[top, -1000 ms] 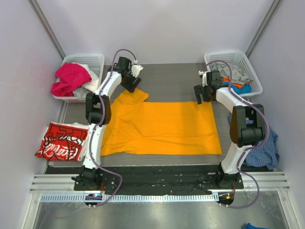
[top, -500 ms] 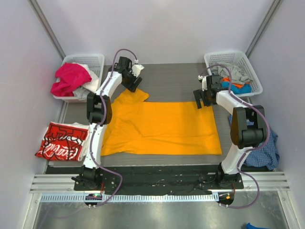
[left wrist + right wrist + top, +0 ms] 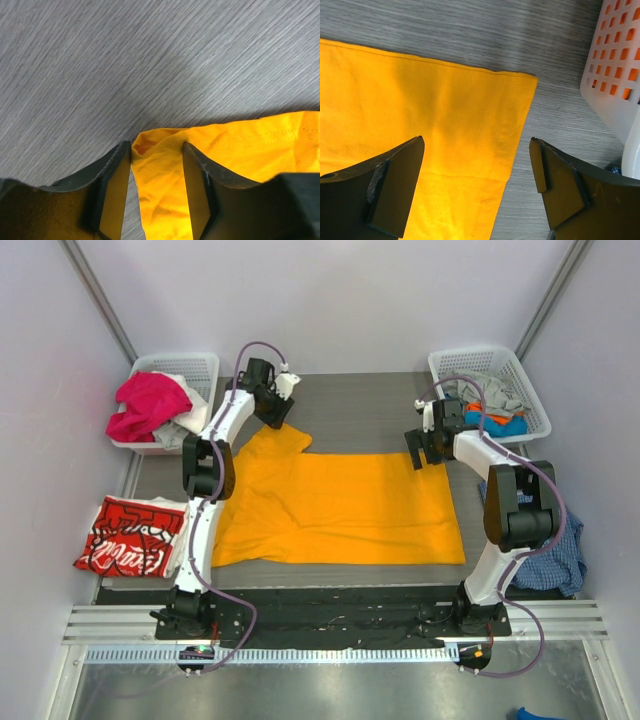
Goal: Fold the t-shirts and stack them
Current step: Grap the side of the flattened tshirt furthest away from the robot with both arms
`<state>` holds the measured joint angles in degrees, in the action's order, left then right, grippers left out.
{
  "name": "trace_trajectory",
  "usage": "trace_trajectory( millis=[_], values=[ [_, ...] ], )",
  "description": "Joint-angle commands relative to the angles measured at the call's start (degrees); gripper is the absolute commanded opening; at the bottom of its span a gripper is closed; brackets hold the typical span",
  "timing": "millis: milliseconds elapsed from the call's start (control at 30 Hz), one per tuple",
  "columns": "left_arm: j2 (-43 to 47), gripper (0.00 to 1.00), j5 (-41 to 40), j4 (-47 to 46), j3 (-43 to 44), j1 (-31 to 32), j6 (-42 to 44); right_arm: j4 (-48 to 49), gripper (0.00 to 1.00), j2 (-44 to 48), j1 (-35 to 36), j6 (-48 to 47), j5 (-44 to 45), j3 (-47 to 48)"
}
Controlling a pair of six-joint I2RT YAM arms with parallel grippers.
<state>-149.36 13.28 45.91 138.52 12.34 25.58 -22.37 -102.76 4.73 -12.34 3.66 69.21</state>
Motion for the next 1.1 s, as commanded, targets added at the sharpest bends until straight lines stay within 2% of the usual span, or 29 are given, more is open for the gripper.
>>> trace_trajectory(
  millis=[0, 67, 200, 567, 1067],
  values=[
    [-1.37, 0.44, 0.87, -0.82, 2.28, -0.47, -0.27, 0.4, 0.94, 3.18, -0.16, -0.23, -1.11, -0.39],
    [-1.46, 0.39, 0.87, -0.91, 2.28, -0.39, -0.36, 0.4, 0.94, 2.92, -0.16, -0.32, -1.02, -0.57],
    [-1.2, 0.23, 0.7, -1.09, 1.85, -0.47, -0.53, 0.49, 0.94, 2.48, -0.16, -0.32, -1.2, -0.74],
    [3.1, 0.01, -1.59, -2.58, -2.02, -0.12, -1.32, 2.77, 0.92, 0.37, -0.6, -0.76, 4.78, 0.75],
    [8.82, 0.0, -2.47, -4.34, -11.6, 1.99, 0.87, -1.79, 0.89, -10.53, -5.96, 3.02, -2.34, 13.49]
  ],
)
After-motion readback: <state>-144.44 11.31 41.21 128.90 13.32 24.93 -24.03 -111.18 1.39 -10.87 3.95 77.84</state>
